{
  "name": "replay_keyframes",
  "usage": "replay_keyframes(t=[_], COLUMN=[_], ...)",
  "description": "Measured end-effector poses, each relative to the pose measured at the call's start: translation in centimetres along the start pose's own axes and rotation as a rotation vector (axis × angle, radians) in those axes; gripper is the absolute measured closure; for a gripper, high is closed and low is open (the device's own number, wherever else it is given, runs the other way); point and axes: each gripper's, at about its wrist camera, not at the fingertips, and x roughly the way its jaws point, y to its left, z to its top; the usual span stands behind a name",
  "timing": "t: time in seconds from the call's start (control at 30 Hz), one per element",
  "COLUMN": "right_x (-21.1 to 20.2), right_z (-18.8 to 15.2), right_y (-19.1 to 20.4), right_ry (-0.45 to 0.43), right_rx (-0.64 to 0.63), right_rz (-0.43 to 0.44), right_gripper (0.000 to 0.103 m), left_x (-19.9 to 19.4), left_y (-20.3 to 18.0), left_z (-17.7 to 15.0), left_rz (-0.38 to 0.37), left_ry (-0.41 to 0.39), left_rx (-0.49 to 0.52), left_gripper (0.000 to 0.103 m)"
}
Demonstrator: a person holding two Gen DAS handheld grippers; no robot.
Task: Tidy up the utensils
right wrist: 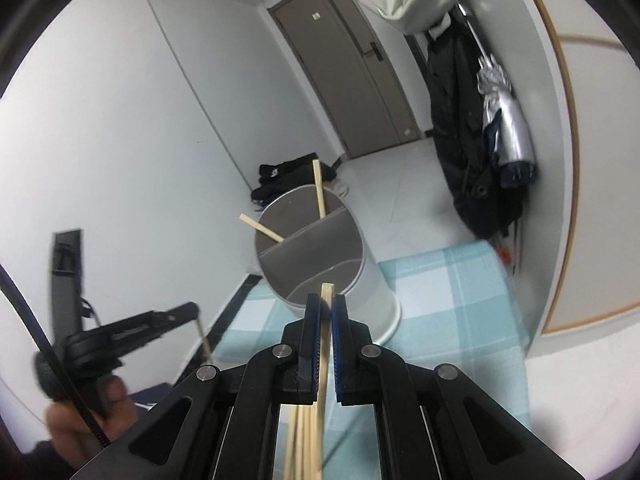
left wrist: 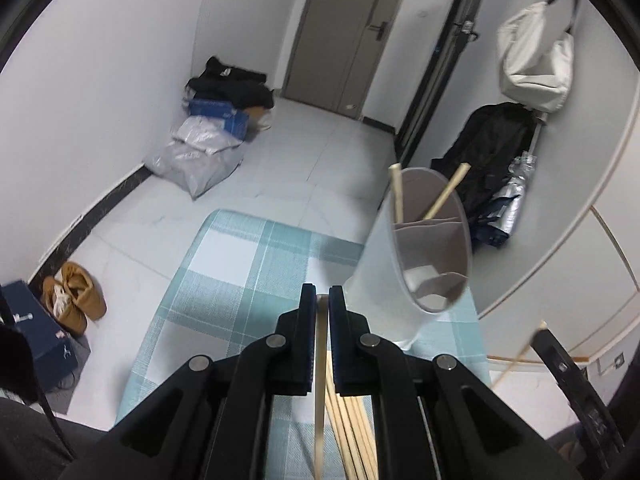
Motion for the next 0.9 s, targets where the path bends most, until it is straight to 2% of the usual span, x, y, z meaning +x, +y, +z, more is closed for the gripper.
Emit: replay_keyframes(t=[0.2, 0.4, 0.67, 0.9], right_x=[-0.4, -1.1, -1.4, -1.2], right_z=[0.4, 0.2, 0.2, 0.7], right_y=[0.6, 1.8, 2.3, 2.8], right_ry=[-0.036, -0.068, -0.071, -0.066], right_rx=[-0.036, -0.092, -0.097, -0.103], right_rz=[-0.032, -0.061, -0.066, -0.06], right_gripper=[0.099, 0.099, 0.099, 0.099], left_x=[-2.1, -3.1, -4.3, -4.9], left_y=[-1.5, -2.2, -2.7, -2.6], left_z=[-0.5, -1.2, -1.3, -0.6], left_rz=[-0.003, -0.004, -0.012, -0.033], left_ry=[-0.031, -0.025, -0.043, -0.06], left_rx=[0.083, 0.077, 0.116, 0.105], left_gripper=[0.1, 0.1, 0.1, 0.1])
